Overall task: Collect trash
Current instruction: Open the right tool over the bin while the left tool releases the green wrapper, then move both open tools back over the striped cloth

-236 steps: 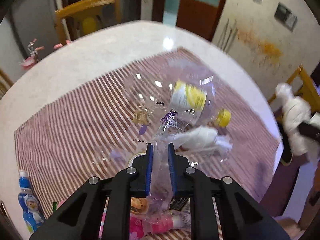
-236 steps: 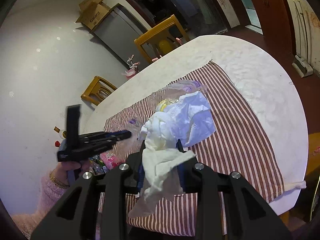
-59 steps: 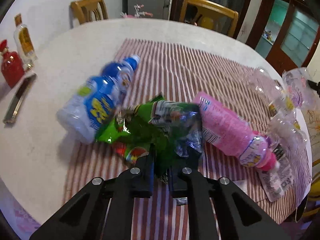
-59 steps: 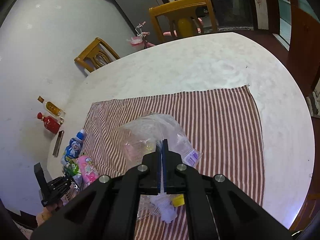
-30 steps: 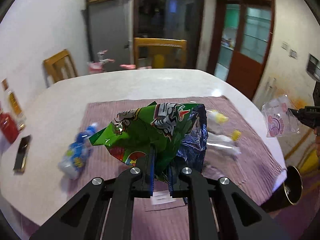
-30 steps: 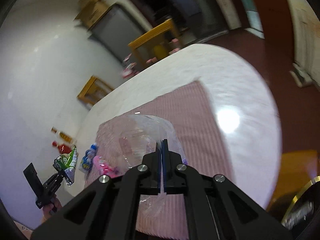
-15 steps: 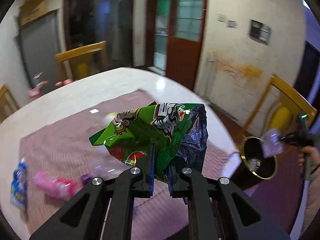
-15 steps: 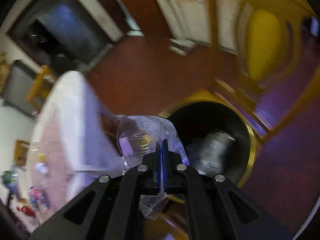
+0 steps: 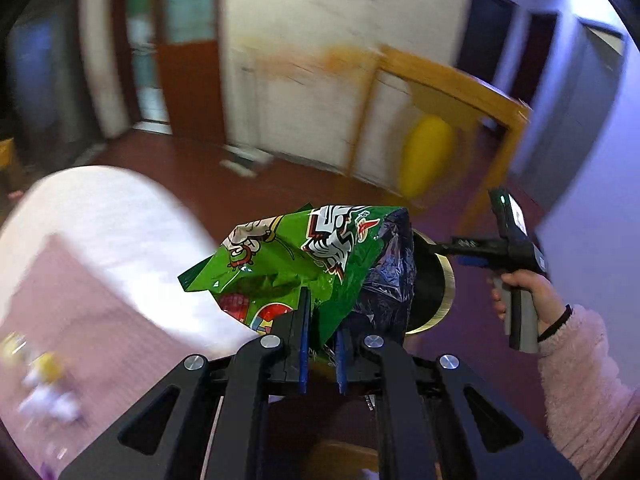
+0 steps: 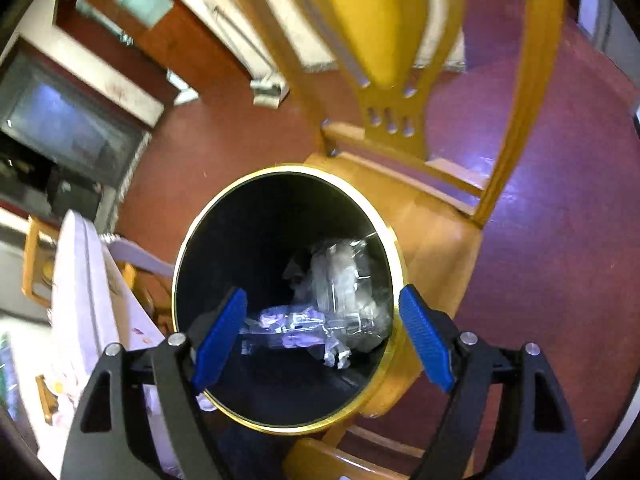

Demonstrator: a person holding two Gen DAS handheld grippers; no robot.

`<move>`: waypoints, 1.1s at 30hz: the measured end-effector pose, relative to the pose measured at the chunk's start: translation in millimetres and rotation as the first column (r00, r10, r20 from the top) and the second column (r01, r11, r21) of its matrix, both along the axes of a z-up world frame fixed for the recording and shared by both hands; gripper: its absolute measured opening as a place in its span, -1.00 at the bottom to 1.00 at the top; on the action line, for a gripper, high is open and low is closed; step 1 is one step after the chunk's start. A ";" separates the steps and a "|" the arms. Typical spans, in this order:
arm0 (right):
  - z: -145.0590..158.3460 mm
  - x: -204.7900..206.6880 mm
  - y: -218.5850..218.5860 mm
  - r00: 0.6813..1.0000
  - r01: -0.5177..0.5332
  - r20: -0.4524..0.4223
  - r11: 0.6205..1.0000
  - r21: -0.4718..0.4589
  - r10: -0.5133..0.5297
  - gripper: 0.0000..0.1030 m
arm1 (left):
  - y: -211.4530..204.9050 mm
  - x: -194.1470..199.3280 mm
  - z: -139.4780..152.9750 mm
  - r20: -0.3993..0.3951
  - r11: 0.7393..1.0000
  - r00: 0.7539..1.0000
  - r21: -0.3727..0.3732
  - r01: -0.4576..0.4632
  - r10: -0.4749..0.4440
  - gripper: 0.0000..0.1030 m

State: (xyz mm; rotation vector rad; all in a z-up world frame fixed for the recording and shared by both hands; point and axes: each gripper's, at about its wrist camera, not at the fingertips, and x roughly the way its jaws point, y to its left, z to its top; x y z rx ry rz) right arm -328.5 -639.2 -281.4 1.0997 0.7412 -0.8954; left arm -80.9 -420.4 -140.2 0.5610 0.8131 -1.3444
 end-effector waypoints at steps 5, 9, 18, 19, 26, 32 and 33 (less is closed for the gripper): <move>8.4 -34.9 2.8 0.998 0.045 0.051 0.999 0.000 -0.045 0.53 | -99.1 -50.3 -56.6 -0.062 0.974 0.981 0.129 0.188 -0.181 -0.82; 8.7 -51.5 5.2 0.993 0.094 0.073 0.995 -0.015 -0.093 0.53 | -162.0 -74.8 -102.7 -0.116 0.956 0.974 0.199 0.214 -0.194 -0.46; -3.3 -66.2 8.8 0.987 0.137 0.085 0.991 0.007 -0.137 0.53 | -179.2 -102.6 -146.6 -0.061 0.939 0.979 0.277 0.205 -0.196 0.83; -3.9 -65.3 8.9 0.986 0.142 0.087 0.990 0.015 -0.142 0.53 | -176.8 -100.7 -146.3 -0.058 0.939 0.979 0.278 0.203 -0.195 0.87; 8.6 -38.2 15.4 0.990 0.115 0.078 0.993 0.016 -0.116 0.70 | -147.4 -71.7 -137.1 -0.049 0.944 0.988 0.292 0.153 -0.145 0.89; 37.3 9.7 34.8 0.998 0.007 0.055 0.999 -0.045 -0.005 0.71 | -85.1 -17.8 -97.4 0.007 0.974 1.000 0.227 0.013 -0.015 0.89; 43.6 21.6 38.9 0.998 -0.017 0.062 0.998 -0.056 0.020 0.71 | -73.4 -6.9 -88.8 0.020 0.980 1.000 0.198 -0.022 0.019 0.89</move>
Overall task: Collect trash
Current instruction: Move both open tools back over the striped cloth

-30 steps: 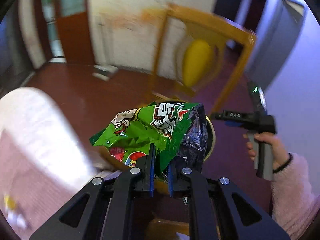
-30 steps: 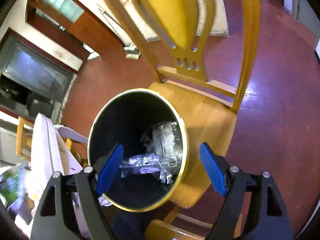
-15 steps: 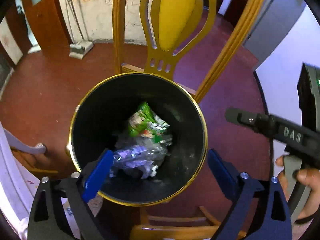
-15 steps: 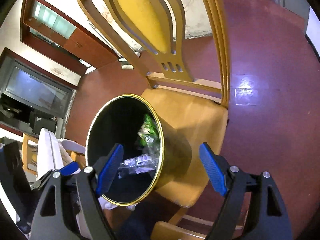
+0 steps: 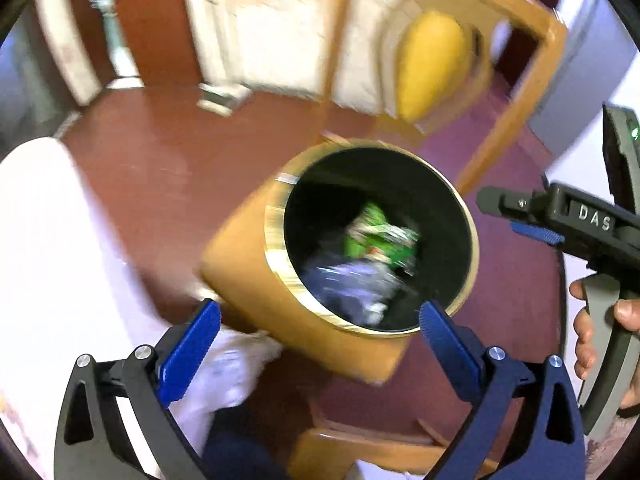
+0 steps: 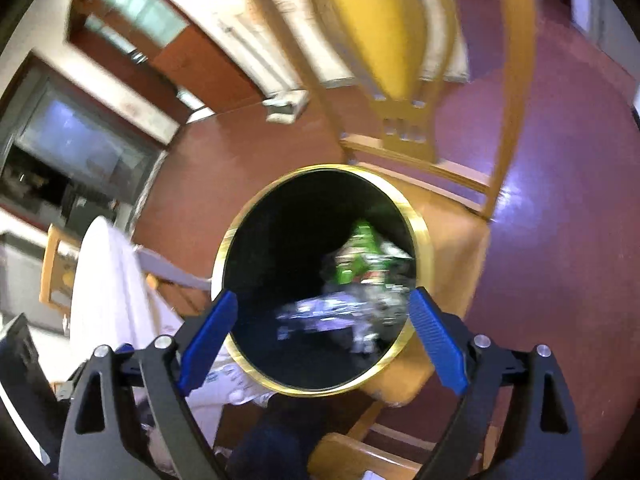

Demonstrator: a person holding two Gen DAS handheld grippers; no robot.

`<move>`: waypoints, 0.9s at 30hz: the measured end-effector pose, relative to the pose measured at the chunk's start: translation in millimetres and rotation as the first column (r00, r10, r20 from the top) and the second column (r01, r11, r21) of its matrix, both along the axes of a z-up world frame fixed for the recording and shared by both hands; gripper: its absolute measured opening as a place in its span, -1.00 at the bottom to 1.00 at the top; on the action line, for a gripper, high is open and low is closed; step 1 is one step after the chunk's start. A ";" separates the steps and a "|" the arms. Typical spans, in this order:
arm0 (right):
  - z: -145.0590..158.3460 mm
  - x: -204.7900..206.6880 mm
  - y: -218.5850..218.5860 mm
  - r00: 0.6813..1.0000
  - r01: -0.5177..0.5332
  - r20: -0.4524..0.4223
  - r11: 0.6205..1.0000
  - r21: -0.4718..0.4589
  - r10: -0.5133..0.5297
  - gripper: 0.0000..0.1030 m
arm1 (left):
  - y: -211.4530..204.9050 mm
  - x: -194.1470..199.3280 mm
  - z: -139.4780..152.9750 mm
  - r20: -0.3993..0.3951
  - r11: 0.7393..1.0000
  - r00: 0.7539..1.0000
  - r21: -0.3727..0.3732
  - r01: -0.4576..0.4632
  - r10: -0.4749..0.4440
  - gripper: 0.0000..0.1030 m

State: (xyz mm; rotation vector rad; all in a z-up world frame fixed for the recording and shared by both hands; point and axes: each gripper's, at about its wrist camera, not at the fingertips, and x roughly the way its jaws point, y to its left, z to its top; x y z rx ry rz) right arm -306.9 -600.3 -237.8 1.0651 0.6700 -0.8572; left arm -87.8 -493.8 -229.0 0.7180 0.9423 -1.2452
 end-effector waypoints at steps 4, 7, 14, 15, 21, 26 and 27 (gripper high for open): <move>32.0 56.1 26.1 0.991 -0.124 0.035 0.989 -0.076 0.127 0.71 | 71.7 55.9 49.0 0.066 0.971 0.978 -0.150 -0.188 0.199 0.89; 65.7 111.0 59.5 0.960 -0.258 0.066 0.950 -0.174 0.273 0.71 | 126.4 91.2 76.4 0.109 0.917 0.928 -0.233 -0.324 0.356 0.89; 138.3 228.5 170.1 0.783 -0.534 0.127 0.763 -0.363 0.609 0.71 | 303.8 154.8 136.6 0.231 0.605 0.564 -0.404 -0.686 0.793 0.89; 148.3 243.2 191.8 0.746 -0.564 0.134 0.726 -0.393 0.652 0.71 | 325.5 157.6 142.2 0.257 0.557 0.495 -0.423 -0.715 0.830 0.89; 184.9 285.6 291.7 0.577 -0.656 0.149 0.564 -0.502 0.803 0.75 | 433.9 150.8 172.3 0.264 0.364 0.261 -0.503 -0.784 0.928 0.88; 199.1 297.2 354.6 0.463 -0.704 0.114 0.443 -0.555 0.879 0.76 | 492.9 133.0 180.6 0.252 0.253 0.135 -0.525 -0.813 0.958 0.88; 199.7 299.1 365.3 0.437 -0.718 0.102 0.415 -0.559 0.894 0.76 | 504.4 131.1 182.6 0.229 0.231 0.126 -0.527 -0.818 0.965 0.88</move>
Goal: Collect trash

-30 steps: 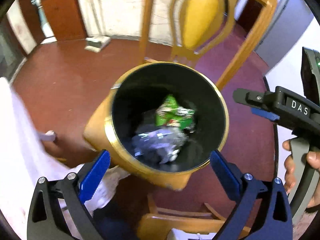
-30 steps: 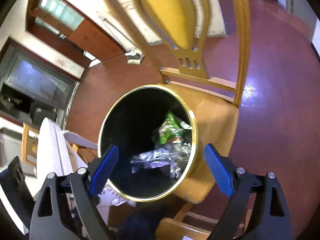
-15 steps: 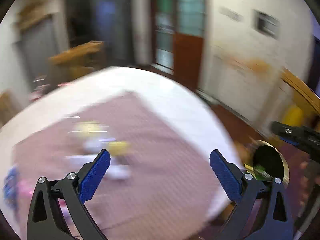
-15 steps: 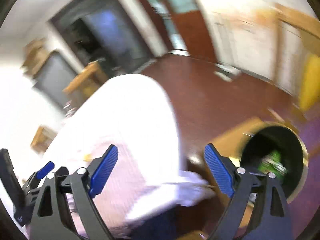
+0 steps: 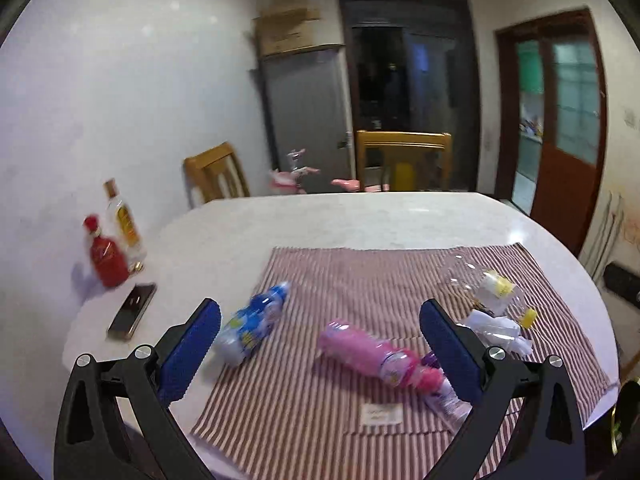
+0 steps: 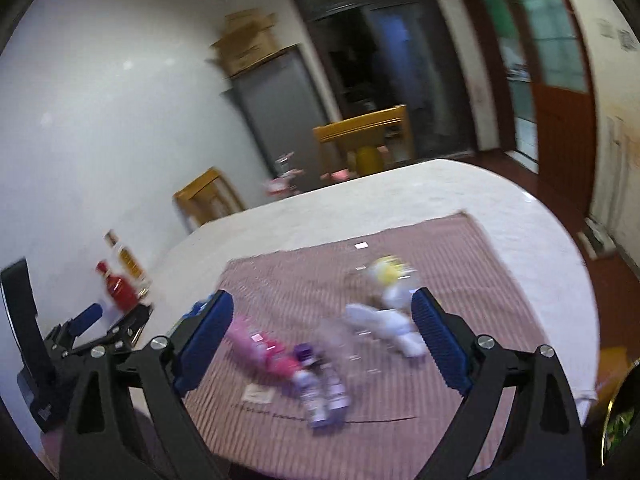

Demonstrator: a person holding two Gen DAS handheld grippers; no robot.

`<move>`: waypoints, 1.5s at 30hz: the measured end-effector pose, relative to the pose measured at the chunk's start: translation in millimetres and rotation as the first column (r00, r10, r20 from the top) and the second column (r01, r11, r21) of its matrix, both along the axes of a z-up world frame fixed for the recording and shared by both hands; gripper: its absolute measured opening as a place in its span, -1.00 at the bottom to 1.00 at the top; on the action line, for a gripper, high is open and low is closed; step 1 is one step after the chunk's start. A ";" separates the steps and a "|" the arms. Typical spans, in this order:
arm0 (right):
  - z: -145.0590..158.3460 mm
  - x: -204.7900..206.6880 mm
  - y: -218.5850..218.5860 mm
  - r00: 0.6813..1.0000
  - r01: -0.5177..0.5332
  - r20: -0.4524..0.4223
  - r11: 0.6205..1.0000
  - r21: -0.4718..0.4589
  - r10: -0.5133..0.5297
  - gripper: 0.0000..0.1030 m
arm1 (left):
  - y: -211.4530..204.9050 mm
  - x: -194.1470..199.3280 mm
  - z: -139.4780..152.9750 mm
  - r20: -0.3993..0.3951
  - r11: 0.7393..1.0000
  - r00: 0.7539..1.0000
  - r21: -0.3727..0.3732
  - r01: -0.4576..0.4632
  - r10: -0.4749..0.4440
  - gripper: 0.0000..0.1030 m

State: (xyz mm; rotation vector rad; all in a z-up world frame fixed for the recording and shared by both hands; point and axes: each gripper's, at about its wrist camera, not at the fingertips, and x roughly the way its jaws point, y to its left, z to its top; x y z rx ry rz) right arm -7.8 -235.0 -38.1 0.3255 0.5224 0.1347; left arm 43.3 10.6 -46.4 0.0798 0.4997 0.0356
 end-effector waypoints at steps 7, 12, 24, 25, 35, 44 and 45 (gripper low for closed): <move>4.0 0.9 36.2 0.997 -0.081 0.000 0.996 -0.045 0.081 0.77 | 33.7 -20.9 7.8 0.025 0.996 0.996 -0.038 -0.084 0.085 0.88; 4.3 6.8 47.8 0.995 -0.104 -0.011 0.992 -0.067 0.103 0.77 | 41.1 -33.9 19.2 0.056 0.994 0.994 -0.044 -0.096 0.099 0.88; 0.2 17.4 57.0 0.993 -0.119 -0.033 0.990 -0.076 0.116 0.77 | 34.8 -36.2 29.4 0.074 0.996 0.995 -0.057 -0.061 0.065 0.88; 0.9 17.5 56.6 0.993 -0.117 -0.031 0.990 -0.078 0.115 0.77 | 34.2 -35.6 29.5 0.072 0.996 0.995 -0.060 -0.058 0.063 0.88; 0.0 21.8 54.8 0.993 -0.115 -0.041 0.990 -0.077 0.112 0.77 | 30.6 -33.1 28.9 0.066 0.997 0.997 -0.056 -0.046 0.049 0.88; -0.6 23.4 52.7 0.993 -0.110 -0.043 0.991 -0.075 0.107 0.77 | 28.9 -32.1 29.2 0.066 0.998 0.997 -0.058 -0.039 0.042 0.88; -0.4 23.6 52.8 0.993 -0.110 -0.043 0.991 -0.075 0.107 0.77 | 28.8 -31.8 29.6 0.066 0.998 0.997 -0.058 -0.039 0.043 0.88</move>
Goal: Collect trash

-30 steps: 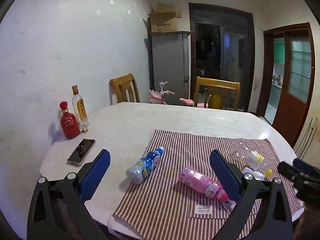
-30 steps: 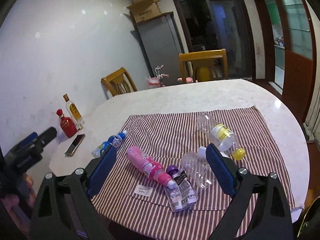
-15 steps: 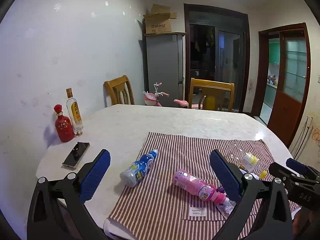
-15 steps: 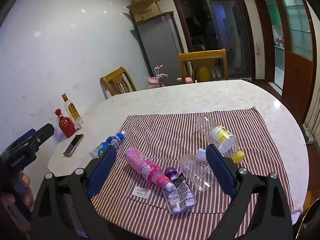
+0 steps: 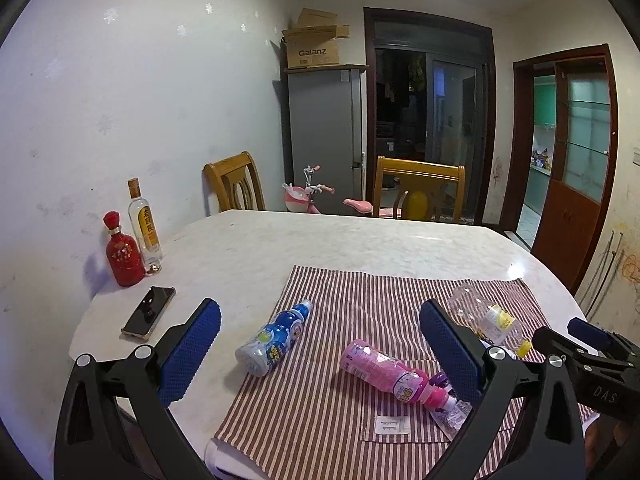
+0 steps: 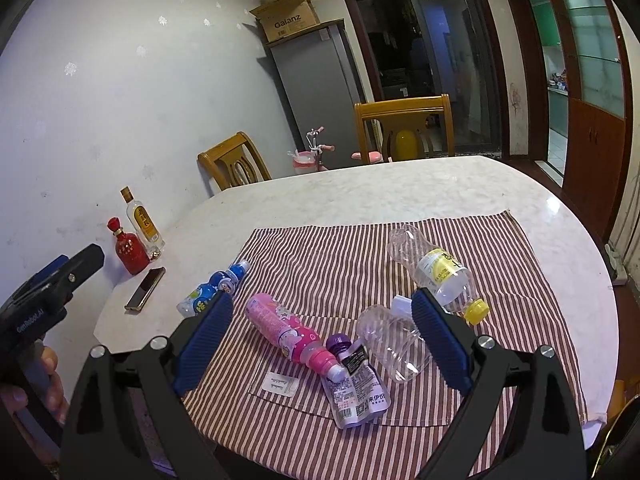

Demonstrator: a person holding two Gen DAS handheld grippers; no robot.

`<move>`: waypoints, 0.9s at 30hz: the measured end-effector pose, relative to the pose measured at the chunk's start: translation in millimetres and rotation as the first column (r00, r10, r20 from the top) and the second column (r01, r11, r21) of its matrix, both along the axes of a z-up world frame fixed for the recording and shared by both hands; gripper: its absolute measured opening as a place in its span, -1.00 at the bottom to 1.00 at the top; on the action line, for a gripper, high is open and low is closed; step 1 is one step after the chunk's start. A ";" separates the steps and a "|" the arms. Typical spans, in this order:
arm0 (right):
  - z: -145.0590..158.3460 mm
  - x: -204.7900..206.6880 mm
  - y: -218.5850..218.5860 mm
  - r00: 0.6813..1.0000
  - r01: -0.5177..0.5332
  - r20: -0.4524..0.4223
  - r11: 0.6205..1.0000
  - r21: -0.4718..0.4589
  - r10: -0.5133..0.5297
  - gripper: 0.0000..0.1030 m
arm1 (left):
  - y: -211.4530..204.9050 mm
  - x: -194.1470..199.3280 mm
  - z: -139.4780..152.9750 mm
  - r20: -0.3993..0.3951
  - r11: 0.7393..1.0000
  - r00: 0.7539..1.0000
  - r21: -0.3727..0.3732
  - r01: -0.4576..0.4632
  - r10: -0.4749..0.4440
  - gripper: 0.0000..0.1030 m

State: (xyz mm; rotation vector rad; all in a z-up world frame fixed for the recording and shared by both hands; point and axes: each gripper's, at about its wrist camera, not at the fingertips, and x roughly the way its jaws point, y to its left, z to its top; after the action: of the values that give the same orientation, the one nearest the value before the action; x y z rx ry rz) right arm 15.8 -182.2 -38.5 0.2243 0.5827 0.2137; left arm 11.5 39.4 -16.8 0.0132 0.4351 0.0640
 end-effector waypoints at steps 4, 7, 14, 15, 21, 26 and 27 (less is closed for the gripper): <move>-0.2 0.1 -0.2 1.000 -0.001 -0.004 1.000 0.002 0.001 0.77 | -1.2 1.5 0.2 -0.003 1.000 1.000 0.000 0.005 -0.005 0.88; -0.1 0.3 0.2 1.000 -0.001 -0.004 1.000 0.001 0.001 0.77 | -1.3 1.6 0.4 -0.003 1.000 1.000 -0.001 0.005 -0.005 0.88; -0.2 0.5 0.5 1.000 0.000 -0.004 1.000 0.001 0.000 0.77 | -1.5 1.6 0.2 -0.004 1.000 1.000 -0.002 0.009 -0.009 0.88; -0.1 0.5 0.5 1.000 0.000 -0.004 1.000 0.001 0.000 0.77 | -1.9 1.7 0.1 -0.004 1.000 1.000 -0.003 0.011 -0.011 0.88; -6.6 8.6 -14.5 0.999 0.014 -0.036 0.999 0.041 -0.012 0.77 | -3.0 3.9 -5.5 -0.017 1.000 1.000 0.002 0.010 -0.010 0.88; -42.6 32.4 -58.2 0.971 0.096 -0.235 0.974 0.207 -0.046 0.77 | 2.4 9.6 -13.2 -0.043 1.000 0.999 -0.012 -0.009 0.009 0.89; -50.6 34.7 -67.3 0.962 0.124 -0.267 0.968 0.219 -0.063 0.77 | 3.5 10.6 -14.5 -0.047 1.000 0.999 -0.013 -0.014 0.013 0.89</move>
State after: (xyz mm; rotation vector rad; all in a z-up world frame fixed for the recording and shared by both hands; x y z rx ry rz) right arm 50.5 -249.5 -89.2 0.5136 0.8048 0.1614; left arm 22.1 42.9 -31.3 -0.0012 0.4830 0.0740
